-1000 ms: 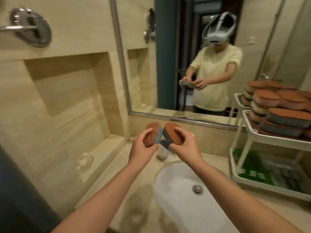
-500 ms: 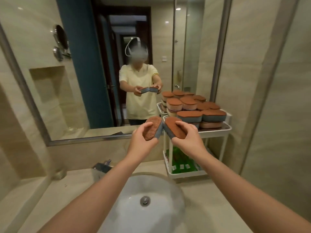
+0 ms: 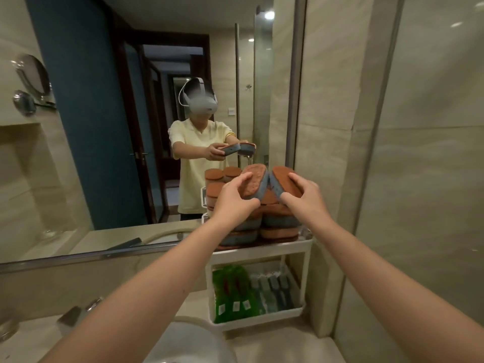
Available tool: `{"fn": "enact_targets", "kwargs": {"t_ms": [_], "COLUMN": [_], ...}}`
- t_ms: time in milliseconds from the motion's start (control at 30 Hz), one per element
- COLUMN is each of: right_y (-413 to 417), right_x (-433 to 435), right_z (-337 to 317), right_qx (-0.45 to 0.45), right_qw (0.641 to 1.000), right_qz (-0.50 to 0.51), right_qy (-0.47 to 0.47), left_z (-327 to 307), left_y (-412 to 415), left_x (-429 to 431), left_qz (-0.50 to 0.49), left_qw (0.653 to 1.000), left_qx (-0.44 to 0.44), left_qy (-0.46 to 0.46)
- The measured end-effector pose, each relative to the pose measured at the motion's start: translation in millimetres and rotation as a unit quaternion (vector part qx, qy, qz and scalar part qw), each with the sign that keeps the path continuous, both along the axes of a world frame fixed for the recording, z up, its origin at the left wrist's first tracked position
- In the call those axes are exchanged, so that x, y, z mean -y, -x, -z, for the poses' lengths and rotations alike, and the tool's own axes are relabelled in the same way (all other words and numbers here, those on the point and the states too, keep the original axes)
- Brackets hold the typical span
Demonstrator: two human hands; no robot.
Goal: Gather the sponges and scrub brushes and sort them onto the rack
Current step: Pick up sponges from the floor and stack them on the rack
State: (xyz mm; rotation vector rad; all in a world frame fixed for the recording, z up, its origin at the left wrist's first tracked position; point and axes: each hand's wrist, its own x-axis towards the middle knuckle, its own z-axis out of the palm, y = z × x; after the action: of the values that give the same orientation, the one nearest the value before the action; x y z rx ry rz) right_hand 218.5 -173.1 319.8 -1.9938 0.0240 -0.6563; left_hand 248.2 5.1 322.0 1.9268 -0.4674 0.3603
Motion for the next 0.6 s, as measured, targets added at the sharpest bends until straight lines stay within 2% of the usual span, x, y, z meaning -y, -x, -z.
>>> {"fn": "enact_targets", "kwargs": {"t_ms": [133, 267, 433, 600], "right_y": [-37, -72, -102, -119], "right_x": [26, 32, 34, 39], "right_z": [-8, -9, 6, 19], "right_qx": [-0.022, -0.042, -0.091, -0.132], "right_qw": [1.000, 0.999, 0.995, 0.988], "right_qz": [-0.001, 0.006, 0.012, 0.035], "right_qy": [-0.007, 0.004, 0.044, 0.068], "left_z": [-8, -9, -1, 11], "left_y": [-33, -59, -82, -94], "left_x": [28, 45, 57, 64], "left_qz": [-0.028, -0.091, -0.176, -0.202], "left_qw": [0.998, 0.985, 0.945, 0.910], "left_qx": [0.030, 0.062, 0.064, 0.091], "left_qy": [-0.047, -0.132, -0.270, -0.349]}}
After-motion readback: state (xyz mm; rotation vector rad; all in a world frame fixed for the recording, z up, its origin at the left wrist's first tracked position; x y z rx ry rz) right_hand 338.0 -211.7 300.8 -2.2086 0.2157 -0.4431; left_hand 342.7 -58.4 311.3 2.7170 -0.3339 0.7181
